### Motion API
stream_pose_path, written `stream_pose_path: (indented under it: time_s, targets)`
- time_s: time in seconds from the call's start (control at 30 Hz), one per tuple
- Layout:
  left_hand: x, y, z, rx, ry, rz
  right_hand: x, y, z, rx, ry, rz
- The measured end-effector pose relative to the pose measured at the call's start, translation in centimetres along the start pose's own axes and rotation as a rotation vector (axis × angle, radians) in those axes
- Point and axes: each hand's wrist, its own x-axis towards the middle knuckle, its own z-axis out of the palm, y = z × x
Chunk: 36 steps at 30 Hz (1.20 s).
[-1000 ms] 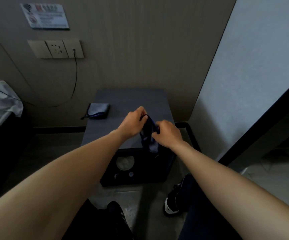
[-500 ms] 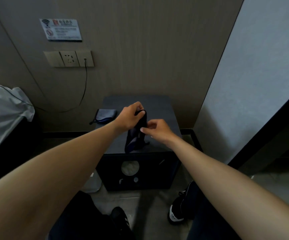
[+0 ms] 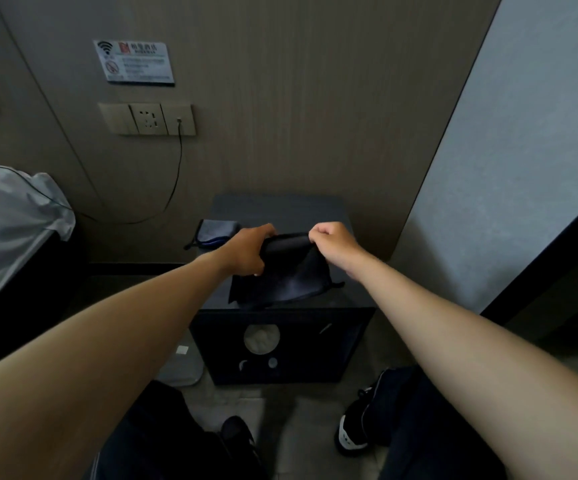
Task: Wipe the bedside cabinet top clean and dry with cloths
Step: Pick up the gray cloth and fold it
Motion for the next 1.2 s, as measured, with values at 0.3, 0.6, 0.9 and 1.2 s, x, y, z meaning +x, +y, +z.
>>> stream_pose_path:
  time_s: [0.3,0.6,0.9,1.2]
  targets:
    - [-0.7,-3.6,2.5,-0.070,-0.007,-0.347,0.5,-2.0,-0.6,0.332,-0.116,0.188]
    - [-2.2,-0.3,3.6,-1.091,-0.357,-0.700,0.2,-2.5,-1.5,0.990,-0.312,0.309]
    - [-0.6,-0.5,3.6,-1.396,-0.206,-0.528,0.9,-2.0,-2.8,1.126,-0.123,0.306]
    - [-1.1,-2.2,2.3,-1.553,-0.020,-0.561,1.1,-0.6,-3.1,1.152,-0.093,0.304]
